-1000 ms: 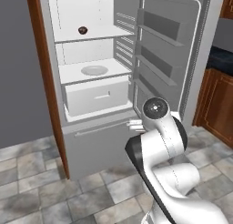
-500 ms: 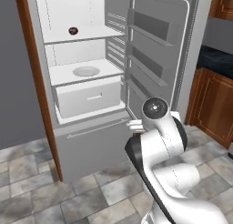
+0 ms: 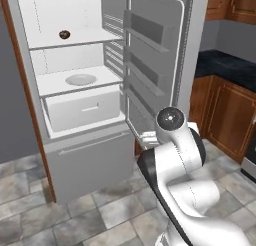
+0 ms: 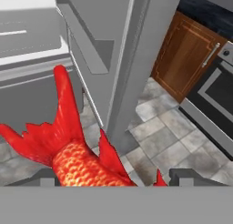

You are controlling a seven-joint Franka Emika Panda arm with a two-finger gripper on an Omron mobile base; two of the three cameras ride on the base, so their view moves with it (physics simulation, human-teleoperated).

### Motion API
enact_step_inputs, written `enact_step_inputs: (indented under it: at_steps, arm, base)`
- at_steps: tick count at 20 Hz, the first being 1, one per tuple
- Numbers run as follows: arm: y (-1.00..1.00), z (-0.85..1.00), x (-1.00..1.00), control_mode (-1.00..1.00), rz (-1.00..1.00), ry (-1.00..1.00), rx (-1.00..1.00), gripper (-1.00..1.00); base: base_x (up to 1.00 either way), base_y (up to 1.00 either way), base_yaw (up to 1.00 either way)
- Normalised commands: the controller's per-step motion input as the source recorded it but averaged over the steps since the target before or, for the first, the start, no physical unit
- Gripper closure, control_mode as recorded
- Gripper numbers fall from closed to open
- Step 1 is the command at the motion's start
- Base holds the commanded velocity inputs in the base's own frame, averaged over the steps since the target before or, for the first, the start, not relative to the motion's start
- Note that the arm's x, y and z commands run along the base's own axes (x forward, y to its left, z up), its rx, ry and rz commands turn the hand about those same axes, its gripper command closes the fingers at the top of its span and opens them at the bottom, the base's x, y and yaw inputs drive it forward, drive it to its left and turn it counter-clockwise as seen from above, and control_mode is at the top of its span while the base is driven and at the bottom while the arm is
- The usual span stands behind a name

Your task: Transport the fish from the fridge to the microwave and turn on the microwave.

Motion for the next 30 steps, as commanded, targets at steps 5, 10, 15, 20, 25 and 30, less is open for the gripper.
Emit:
enact_step_inputs:
  at_steps: [5,10,15,20,25,30]
  arm:
    - [0.00,0.00,0.00,1.00,0.00,0.00,0.00,1.00]
    - [0.00,0.00,0.00,1.00,0.00,0.00,0.00,1.00]
    - [0.00,0.00,0.00,1.00,0.00,0.00,0.00,1.00]
    - [0.00,0.00,0.00,1.00,0.00,0.00,0.00,1.00]
    - [0.00,0.00,0.00,1.00,0.00,0.00,0.00,1.00]
    - [0.00,0.00,0.00,1.00,0.00,0.00,0.00,1.00]
  base:
    - [-0.05,-0.60,-0.01]
    - [0.00,-0.66,0.00]
    - [0.02,-0.70,0.00]
    - [0.04,-0.72,0.00]
    - [0.15,-0.68,0.00]
    - [0.40,-0.54,0.00]
